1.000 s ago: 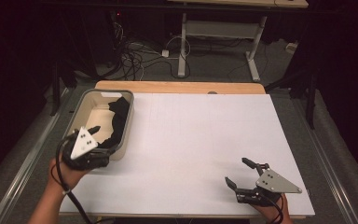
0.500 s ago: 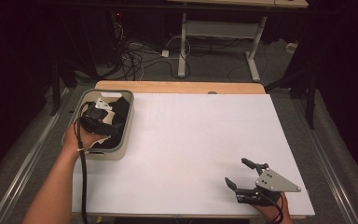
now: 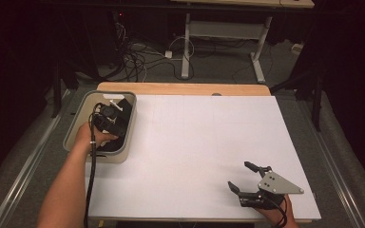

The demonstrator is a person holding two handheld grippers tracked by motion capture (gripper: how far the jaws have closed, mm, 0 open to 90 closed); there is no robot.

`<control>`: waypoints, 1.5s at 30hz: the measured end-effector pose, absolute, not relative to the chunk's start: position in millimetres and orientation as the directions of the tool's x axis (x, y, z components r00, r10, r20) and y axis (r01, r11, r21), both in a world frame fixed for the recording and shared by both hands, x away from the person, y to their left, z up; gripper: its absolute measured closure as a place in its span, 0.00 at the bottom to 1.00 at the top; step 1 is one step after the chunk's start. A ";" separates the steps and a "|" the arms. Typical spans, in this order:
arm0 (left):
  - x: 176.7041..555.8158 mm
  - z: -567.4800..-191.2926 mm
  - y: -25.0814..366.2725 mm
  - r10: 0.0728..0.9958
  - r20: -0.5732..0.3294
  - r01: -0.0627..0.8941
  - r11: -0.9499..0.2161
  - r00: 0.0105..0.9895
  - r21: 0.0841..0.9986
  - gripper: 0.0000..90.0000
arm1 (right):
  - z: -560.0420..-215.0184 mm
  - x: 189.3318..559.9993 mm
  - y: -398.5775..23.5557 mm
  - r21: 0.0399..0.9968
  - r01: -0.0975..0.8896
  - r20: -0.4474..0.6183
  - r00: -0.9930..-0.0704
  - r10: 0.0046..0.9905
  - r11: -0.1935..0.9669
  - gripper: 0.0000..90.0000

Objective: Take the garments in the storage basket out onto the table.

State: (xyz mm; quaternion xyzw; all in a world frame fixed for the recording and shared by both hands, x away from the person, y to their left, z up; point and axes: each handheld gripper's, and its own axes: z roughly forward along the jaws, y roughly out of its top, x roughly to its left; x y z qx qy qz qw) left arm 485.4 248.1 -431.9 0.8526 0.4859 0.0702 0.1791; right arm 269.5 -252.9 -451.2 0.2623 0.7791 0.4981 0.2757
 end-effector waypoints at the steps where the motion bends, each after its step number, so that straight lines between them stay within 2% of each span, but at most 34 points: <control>1: 485.4 -431.9 248.1 0.854 -0.054 0.803 -0.464 0.518 0.374 0.19 | -451.2 269.5 -252.9 0.921 0.134 -0.168 -0.710 0.683 0.366 0.18; 2: 488.6 -435.4 249.5 0.856 -0.104 0.826 -0.446 0.506 0.345 0.22 | -451.4 269.3 -252.2 0.920 0.132 -0.172 -0.712 0.681 0.370 0.18; 4: 490.4 -437.8 249.2 0.856 -0.146 0.842 -0.433 0.497 0.322 0.27 | -451.7 269.5 -251.4 0.917 0.132 -0.175 -0.713 0.679 0.375 0.18; 5: 490.4 -437.8 249.2 0.856 -0.146 0.842 -0.433 0.497 0.322 0.34 | -451.7 269.5 -251.4 0.917 0.132 -0.175 -0.713 0.679 0.375 0.18; 6: 490.3 -437.1 249.3 0.836 -0.187 0.836 -0.444 0.516 0.321 0.43 | -452.0 270.3 -251.2 0.917 0.135 -0.171 -0.715 0.677 0.375 0.19; 8: 490.6 -437.4 250.3 0.830 -0.215 0.840 -0.439 0.515 0.319 0.51 | -452.3 270.8 -250.6 0.915 0.135 -0.173 -0.718 0.674 0.379 0.19; 12: 488.9 -434.1 250.4 0.825 -0.205 0.831 -0.449 0.526 0.327 0.63 | -453.8 270.6 -249.8 0.910 0.136 -0.180 -0.721 0.669 0.392 0.20; 15: 486.9 -431.4 250.9 0.828 -0.183 0.824 -0.453 0.531 0.339 0.68 | -454.0 270.5 -250.0 0.909 0.137 -0.181 -0.721 0.669 0.393 0.20; 17: 485.0 -429.2 250.7 0.833 -0.153 0.818 -0.459 0.532 0.346 0.70 | -453.8 270.3 -250.4 0.910 0.136 -0.182 -0.719 0.671 0.393 0.20; 18: 481.4 -423.6 252.2 0.842 -0.116 0.806 -0.452 0.527 0.382 0.71 | -453.5 270.1 -250.6 0.909 0.135 -0.186 -0.716 0.673 0.395 0.20; 21: 477.7 -417.9 256.3 0.849 -0.110 0.796 -0.430 0.517 0.426 0.72 | -453.2 269.9 -251.3 0.911 0.135 -0.184 -0.713 0.677 0.389 0.20; 23: 469.3 -406.0 264.3 0.863 -0.107 0.763 -0.371 0.493 0.529 0.72 | -452.8 269.5 -252.2 0.912 0.132 -0.189 -0.707 0.682 0.389 0.21; 26: 459.4 -394.5 270.0 0.872 -0.094 0.716 -0.329 0.481 0.615 0.72 | -452.7 269.8 -252.7 0.912 0.132 -0.189 -0.704 0.684 0.387 0.21; 27: 459.4 -394.5 270.0 0.872 -0.094 0.716 -0.329 0.481 0.615 0.72 | -452.7 269.8 -252.7 0.912 0.132 -0.189 -0.704 0.684 0.387 0.21; 28: 451.7 -385.9 271.3 0.873 -0.081 0.674 -0.308 0.480 0.672 0.72 | -451.9 269.1 -253.1 0.915 0.128 -0.188 -0.705 0.684 0.383 0.21; 29: 451.7 -385.9 271.3 0.873 -0.081 0.674 -0.308 0.480 0.672 0.72 | -451.5 268.8 -253.3 0.915 0.123 -0.193 -0.704 0.683 0.384 0.21; 30: 443.3 -375.9 271.5 0.877 -0.067 0.622 -0.281 0.475 0.731 0.72 | -451.1 268.4 -253.6 0.915 0.118 -0.197 -0.703 0.684 0.385 0.21; 31: 443.3 -375.9 271.5 0.877 -0.067 0.622 -0.281 0.475 0.731 0.72 | -451.1 268.4 -253.6 0.915 0.118 -0.197 -0.703 0.684 0.385 0.21; 32: 435.6 -368.0 270.5 0.874 -0.058 0.566 -0.261 0.483 0.782 0.73 | -450.3 268.2 -254.4 0.917 0.116 -0.197 -0.699 0.687 0.381 0.21; 33: 435.6 -368.0 270.5 0.874 -0.058 0.566 -0.261 0.483 0.782 0.73 | -450.3 268.2 -254.4 0.917 0.116 -0.197 -0.699 0.687 0.381 0.21; 38: 415.9 -339.4 259.8 0.862 -0.033 0.441 -0.226 0.506 0.869 0.73 | -448.3 267.9 -254.7 0.919 0.111 -0.201 -0.693 0.693 0.378 0.21; 45: 404.2 -314.1 235.2 0.830 -0.011 0.346 -0.221 0.558 0.912 0.73 | -445.6 267.8 -257.7 0.925 0.106 -0.199 -0.681 0.704 0.364 0.21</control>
